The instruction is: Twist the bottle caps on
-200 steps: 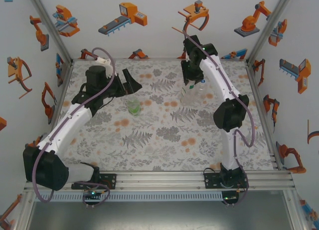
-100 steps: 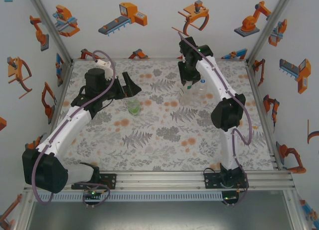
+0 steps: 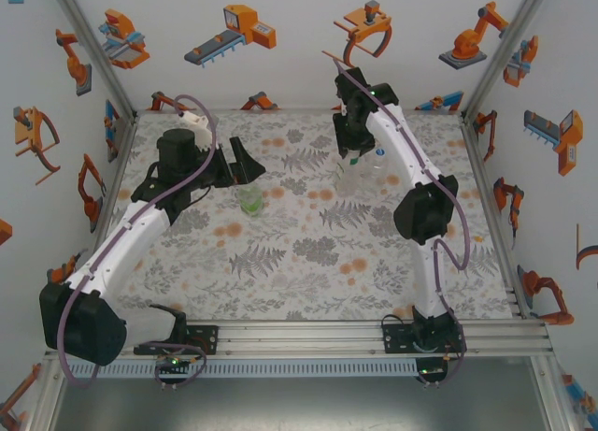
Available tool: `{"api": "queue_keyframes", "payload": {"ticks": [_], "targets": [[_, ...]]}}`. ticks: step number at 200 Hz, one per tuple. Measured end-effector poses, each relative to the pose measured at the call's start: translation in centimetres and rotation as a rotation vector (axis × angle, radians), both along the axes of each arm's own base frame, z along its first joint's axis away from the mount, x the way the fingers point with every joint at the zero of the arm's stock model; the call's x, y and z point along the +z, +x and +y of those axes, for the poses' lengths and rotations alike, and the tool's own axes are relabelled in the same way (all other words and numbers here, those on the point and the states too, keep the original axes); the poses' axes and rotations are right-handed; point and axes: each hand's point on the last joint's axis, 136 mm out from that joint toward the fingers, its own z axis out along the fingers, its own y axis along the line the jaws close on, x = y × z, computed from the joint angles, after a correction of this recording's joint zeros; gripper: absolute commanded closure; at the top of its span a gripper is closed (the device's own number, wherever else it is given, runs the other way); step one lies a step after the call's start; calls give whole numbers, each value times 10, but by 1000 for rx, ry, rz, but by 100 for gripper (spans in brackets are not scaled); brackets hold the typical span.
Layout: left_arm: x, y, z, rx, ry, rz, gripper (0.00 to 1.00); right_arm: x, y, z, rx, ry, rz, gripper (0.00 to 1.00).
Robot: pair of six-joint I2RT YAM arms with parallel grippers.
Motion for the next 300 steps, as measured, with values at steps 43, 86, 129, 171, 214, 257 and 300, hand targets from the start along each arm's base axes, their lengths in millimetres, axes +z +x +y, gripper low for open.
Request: {"api": "queue_keyframes", "payload": {"ticks": [43, 86, 129, 171, 214, 257, 300], "targets": [[0, -1, 0, -1, 1, -1, 3, 6, 3, 3, 4, 16, -15, 45], [-6, -4, 3, -3, 28, 16, 3, 27, 8, 7, 9, 49, -68, 43], [-12, -7, 9, 10, 71, 27, 3, 48, 9, 11, 18, 85, -110, 43], [-18, -8, 13, 20, 107, 34, 3, 67, -1, 21, 68, 135, -133, 46], [-16, -6, 22, 56, 136, 16, 3, 89, -40, 66, 263, 206, -178, 47], [6, -11, 34, 108, 144, -51, 3, 69, -78, 116, 438, 315, -161, 47], [17, -21, 44, 131, 145, -86, 3, 9, -113, 150, 576, 432, -149, 47]]}}
